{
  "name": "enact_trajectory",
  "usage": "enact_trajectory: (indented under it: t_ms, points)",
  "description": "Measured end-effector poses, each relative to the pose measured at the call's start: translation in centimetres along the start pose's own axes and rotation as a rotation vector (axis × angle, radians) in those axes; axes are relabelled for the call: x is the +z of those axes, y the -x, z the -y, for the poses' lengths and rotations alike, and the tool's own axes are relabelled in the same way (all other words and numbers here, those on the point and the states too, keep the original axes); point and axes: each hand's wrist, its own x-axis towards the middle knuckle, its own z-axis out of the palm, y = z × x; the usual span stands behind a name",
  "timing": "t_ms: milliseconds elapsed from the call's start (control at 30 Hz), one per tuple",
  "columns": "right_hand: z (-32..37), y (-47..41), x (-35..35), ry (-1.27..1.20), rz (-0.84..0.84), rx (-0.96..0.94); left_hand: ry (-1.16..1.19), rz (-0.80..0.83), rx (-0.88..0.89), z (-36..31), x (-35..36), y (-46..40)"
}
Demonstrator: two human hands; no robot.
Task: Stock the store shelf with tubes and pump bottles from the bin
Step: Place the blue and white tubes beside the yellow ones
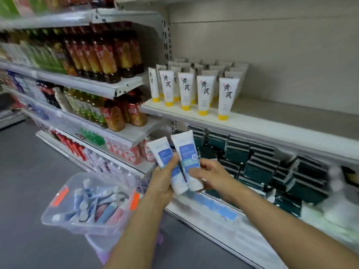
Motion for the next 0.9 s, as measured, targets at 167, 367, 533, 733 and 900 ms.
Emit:
enact_trajectory:
  t_ms: [167, 367, 533, 733, 900]
  points:
    - [2.0, 1.9, -6.8, -0.044, -0.146, -0.13, 0.012, 0.068, -0.03, 1.2, 7.6, 0.0]
    - [4.8, 2.2, -15.1, -0.133, -0.392, -0.236, -0.133, 0.153, -0.167, 2.4, 15.7, -0.7]
    - [6.6, 1.5, -22.3, -0.082, -0.494, -0.278, -0.021, 0.179, -0.271, 3.4, 21.9, -2.2]
    - [6.8, -0.5, -29.6, 0.115, -0.581, -0.326, 0.192, 0.167, -0.301, 3.8, 28.5, -2.7]
    - [5.4, -3.5, -33.1, 0.328, -0.624, -0.253, 0.248, 0.119, -0.361, 4.6, 30.8, -4.6]
